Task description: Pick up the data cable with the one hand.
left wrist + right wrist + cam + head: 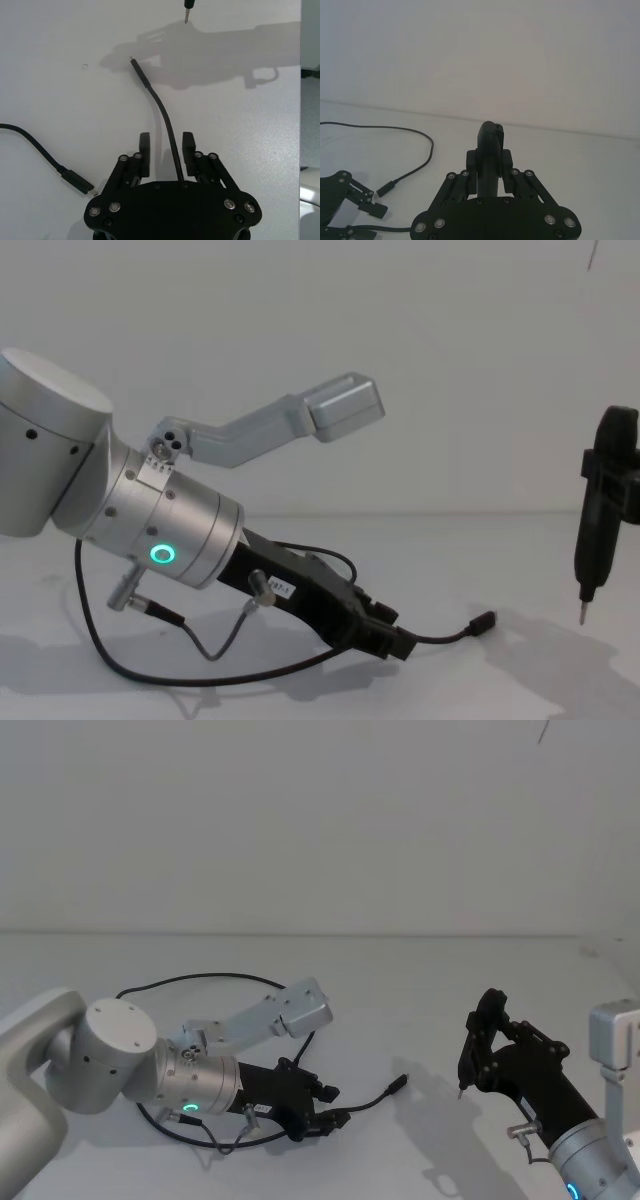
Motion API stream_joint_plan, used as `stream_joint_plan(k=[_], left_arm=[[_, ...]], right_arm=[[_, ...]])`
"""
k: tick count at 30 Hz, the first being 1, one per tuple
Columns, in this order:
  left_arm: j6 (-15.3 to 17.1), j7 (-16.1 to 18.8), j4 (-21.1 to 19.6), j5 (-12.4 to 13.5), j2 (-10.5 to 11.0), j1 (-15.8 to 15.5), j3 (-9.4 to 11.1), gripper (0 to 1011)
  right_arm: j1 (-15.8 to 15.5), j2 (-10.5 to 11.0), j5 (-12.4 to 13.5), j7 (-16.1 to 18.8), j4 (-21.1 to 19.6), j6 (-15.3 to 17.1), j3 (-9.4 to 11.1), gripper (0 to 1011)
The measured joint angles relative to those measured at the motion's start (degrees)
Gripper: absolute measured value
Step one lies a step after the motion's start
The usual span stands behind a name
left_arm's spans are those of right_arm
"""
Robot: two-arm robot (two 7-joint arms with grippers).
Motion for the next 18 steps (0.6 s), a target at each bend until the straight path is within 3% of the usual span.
stream_joint_plan(k=[12,18], left_arm=[[0.12,0.08,0.01,0.06,-0.06,-0.05,0.10,50],[0.14,0.12,0.01,0.06,-0.07,-0.07,0.13,38]], right_arm=[[0.00,0.00,0.00,0.00,0.00,0.00,0.00,279],[0.00,-0.08,0.07,0.13,-0.14,0.01,0.11,279]])
